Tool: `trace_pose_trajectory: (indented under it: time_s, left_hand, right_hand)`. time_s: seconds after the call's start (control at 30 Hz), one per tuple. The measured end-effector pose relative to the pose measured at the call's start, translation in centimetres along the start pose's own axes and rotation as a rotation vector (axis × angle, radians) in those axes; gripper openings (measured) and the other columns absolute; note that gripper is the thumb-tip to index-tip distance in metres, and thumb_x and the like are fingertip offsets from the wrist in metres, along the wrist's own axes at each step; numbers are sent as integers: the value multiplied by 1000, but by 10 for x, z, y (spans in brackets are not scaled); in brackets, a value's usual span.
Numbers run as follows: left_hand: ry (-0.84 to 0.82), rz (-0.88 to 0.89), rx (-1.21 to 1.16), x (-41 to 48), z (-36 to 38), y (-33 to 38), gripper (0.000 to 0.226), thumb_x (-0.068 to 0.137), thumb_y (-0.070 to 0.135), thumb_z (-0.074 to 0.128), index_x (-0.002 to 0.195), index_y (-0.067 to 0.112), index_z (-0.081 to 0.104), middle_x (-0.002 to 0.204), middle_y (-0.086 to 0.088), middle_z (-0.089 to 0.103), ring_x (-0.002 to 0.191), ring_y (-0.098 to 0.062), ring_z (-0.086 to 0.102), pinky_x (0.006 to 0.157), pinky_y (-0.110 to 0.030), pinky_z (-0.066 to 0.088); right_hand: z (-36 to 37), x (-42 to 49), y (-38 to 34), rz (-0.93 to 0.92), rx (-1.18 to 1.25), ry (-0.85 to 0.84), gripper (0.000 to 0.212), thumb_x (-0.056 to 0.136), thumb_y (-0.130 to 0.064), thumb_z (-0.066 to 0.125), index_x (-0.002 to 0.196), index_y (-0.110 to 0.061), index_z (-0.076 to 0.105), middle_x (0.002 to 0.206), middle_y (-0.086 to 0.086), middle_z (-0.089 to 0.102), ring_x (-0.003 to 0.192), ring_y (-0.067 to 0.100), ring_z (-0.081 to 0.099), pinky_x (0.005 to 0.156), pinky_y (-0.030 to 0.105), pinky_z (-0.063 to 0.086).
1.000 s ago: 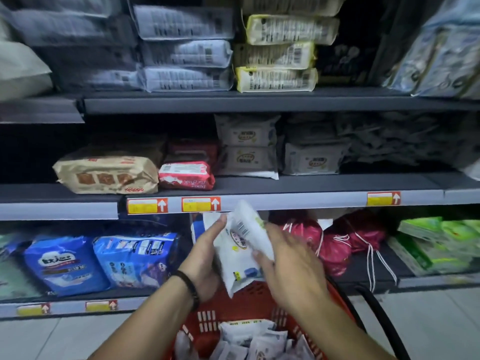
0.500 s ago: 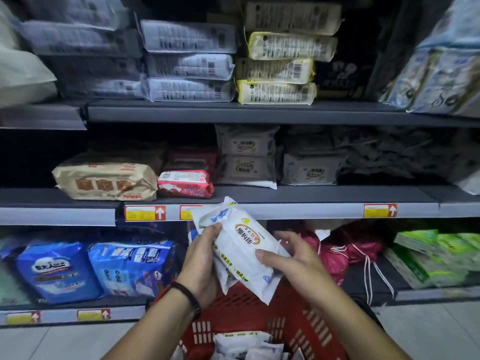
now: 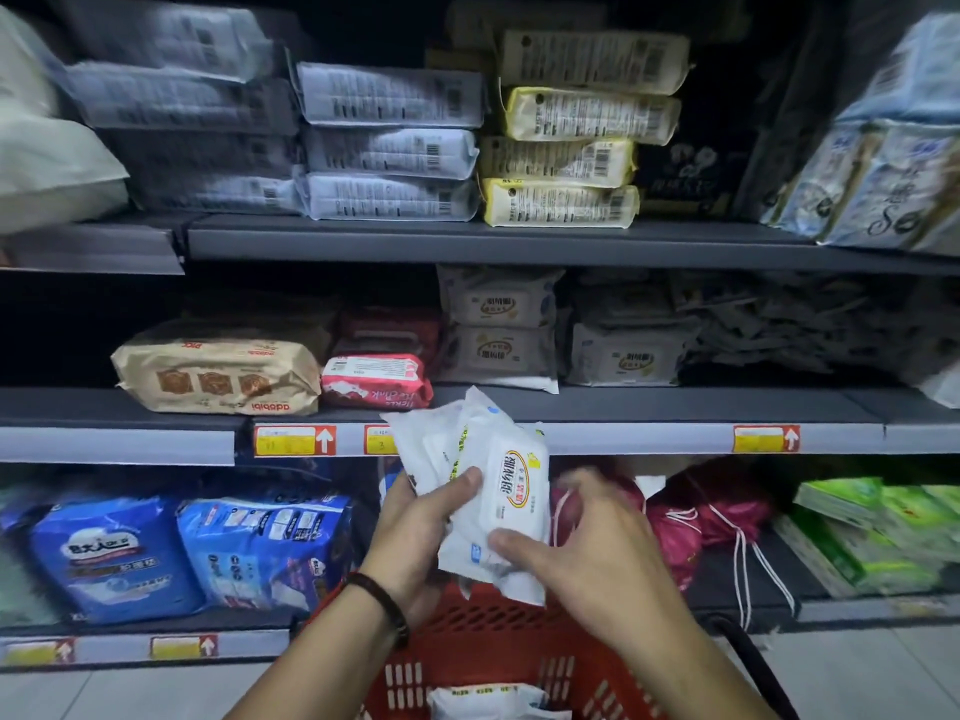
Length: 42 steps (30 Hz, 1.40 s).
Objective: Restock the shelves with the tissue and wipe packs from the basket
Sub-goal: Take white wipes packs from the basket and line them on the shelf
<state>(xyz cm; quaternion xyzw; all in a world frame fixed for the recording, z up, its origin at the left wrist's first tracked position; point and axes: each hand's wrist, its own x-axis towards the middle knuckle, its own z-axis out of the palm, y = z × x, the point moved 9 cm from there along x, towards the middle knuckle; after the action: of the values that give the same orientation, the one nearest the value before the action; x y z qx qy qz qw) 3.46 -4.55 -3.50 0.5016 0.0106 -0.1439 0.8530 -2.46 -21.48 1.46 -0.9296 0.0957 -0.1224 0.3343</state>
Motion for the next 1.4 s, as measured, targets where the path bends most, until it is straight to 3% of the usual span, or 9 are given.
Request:
trace_pose_trajectory:
  time_s: [0.07,0.23,0.4,0.57,0.67,0.83,0.97,1.07,1.4]
  left_hand:
    - [16,31,-3,0,0,6,33,91,0,69,123,4,65,115,-24,76,102,-46,74,93,-67,55]
    - [28,36,21,-5,4,4,40,86,0,74,124,7,64,113,-22,77,103,-45,75,95,-64,56]
    - [35,7,-44,-1,3,8,34,95,23,70,124,6,68,115,-25,76,106,-46,73,97,-67,54]
    - [140,153,-10,13,-22,27,32,92,11,74,123,3,69,113,-21,77,104,-40,75,95,-57,58]
    - [268,285,183,19,-46,48,24,88,11,80,111,13,74,101,-8,82,91,-28,78,78,-42,63]
    - [470,330,258,27,-79,60,25,75,18,92,95,22,77,86,8,82,82,-19,79,83,-51,64]
    - [480,324,242,34,-83,59,29,73,25,94,96,27,76,87,8,82,78,-17,79,75,-46,65]
    - [454,309,206,40,-79,58,29,73,21,93,95,28,76,85,8,81,76,-16,79,69,-39,64]
    - [406,293,111,60,-72,54,29,72,31,94,96,30,76,91,10,82,89,-18,80,89,-51,61]
  right_hand:
    - [-8,5,-4,-88,-43,24,106,50,-73,87,141,-44,40,130,-21,38,114,0,47,100,29,47]
    - [5,3,-21,-291,-63,-90,110,59,-68,82,155,-40,36,133,-27,28,130,-1,39,111,28,43]
    - [-8,-2,-36,-271,-196,21,98,54,-78,71,140,-41,41,123,-23,35,120,3,45,101,28,46]
    - [-41,16,-6,15,196,185,57,55,-65,85,94,-28,67,90,-11,71,83,6,69,75,28,53]
    - [-44,41,-4,115,255,238,58,62,-61,91,98,-25,62,90,-9,72,88,15,70,76,34,52]
    - [-33,113,-22,195,158,359,93,56,-79,81,115,-10,61,114,5,68,109,28,67,87,35,55]
    - [-8,156,-43,239,74,368,106,65,-69,86,135,-1,44,139,17,55,122,38,61,91,41,54]
    - [22,173,-45,259,-45,309,98,72,-65,86,134,-3,42,140,18,54,122,39,62,90,43,55]
    - [43,195,-34,236,-99,325,76,84,-53,83,127,-1,47,135,23,56,119,41,64,90,41,55]
